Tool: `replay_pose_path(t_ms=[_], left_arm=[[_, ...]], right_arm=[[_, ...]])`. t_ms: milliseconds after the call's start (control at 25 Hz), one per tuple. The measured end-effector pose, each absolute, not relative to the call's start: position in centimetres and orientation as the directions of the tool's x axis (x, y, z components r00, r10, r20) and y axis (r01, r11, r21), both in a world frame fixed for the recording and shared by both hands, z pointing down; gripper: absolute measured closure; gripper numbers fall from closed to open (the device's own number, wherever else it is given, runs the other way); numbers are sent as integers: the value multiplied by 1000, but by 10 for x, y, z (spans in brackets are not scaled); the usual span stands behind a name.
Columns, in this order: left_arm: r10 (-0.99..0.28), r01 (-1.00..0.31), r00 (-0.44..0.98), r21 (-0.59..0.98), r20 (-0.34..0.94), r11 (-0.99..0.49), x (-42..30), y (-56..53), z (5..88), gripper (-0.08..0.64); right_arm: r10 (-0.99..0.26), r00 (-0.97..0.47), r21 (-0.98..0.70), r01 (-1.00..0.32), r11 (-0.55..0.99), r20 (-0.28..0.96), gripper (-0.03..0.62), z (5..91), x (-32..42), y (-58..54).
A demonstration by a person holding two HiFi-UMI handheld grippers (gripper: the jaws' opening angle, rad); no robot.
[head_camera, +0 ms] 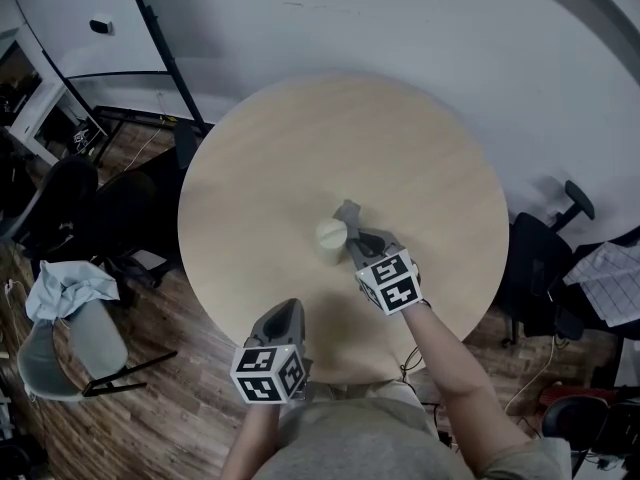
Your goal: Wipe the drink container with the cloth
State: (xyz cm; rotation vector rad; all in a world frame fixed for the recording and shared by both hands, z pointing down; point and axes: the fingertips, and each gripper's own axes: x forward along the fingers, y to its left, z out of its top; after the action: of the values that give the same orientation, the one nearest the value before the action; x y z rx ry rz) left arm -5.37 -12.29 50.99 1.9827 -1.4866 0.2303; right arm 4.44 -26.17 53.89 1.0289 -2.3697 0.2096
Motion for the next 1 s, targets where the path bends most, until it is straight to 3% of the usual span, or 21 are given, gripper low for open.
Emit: replay_pose_path(t_ms=[760,1000], left_arm=[[-801,-921,310,372,513,-118,-65,-118,515,557],[-799,-920,316,370,512,-127,-67,-111,514,557]], right_arm=[[-572,-472,35,-750,660,671,583,624,52,-255],[-603,-433,37,-792,610,670,583,626,62,-249]])
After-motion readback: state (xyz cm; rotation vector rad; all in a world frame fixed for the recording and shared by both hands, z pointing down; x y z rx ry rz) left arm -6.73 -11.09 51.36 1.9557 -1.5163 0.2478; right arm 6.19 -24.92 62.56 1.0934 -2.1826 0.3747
